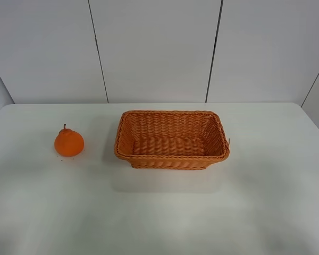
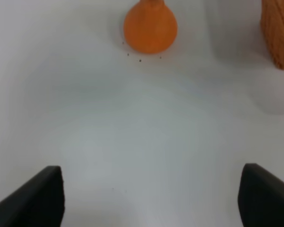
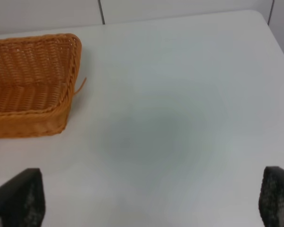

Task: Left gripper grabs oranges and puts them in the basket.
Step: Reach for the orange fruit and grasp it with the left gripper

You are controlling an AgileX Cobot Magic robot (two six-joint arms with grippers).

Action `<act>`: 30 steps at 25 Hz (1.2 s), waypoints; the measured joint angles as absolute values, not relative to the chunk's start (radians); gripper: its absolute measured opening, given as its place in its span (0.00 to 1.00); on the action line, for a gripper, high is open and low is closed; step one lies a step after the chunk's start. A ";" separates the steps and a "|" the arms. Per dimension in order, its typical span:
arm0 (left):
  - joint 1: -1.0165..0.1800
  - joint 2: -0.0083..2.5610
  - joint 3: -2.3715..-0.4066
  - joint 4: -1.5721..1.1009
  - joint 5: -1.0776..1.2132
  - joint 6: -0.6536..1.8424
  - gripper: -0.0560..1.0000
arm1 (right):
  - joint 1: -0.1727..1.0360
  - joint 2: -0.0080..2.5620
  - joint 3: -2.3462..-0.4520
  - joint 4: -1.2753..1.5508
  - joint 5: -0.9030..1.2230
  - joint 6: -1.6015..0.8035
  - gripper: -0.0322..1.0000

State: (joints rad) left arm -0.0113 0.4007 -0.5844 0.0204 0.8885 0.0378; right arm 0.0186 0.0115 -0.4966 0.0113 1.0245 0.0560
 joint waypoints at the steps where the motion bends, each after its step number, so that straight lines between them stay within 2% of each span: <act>1: -0.011 0.467 -0.602 0.018 0.865 0.050 0.86 | 0.019 0.012 -0.497 0.011 1.024 0.056 0.70; 15: -0.011 1.359 -0.901 -0.250 0.571 0.349 0.86 | 0.019 0.012 -0.497 0.011 1.024 0.056 0.70; 22: -0.011 1.665 -1.073 -0.261 0.519 0.380 0.88 | 0.019 0.012 -0.497 0.011 1.024 0.056 0.70; 30: -0.011 1.882 -1.207 -0.261 0.502 0.409 0.89 | 0.019 0.012 -0.497 0.011 1.024 0.056 0.70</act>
State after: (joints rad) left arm -0.0113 1.8822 -1.2070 -0.2614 0.5021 0.4087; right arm 0.0186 0.0115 -0.4966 0.0113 1.0245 0.0560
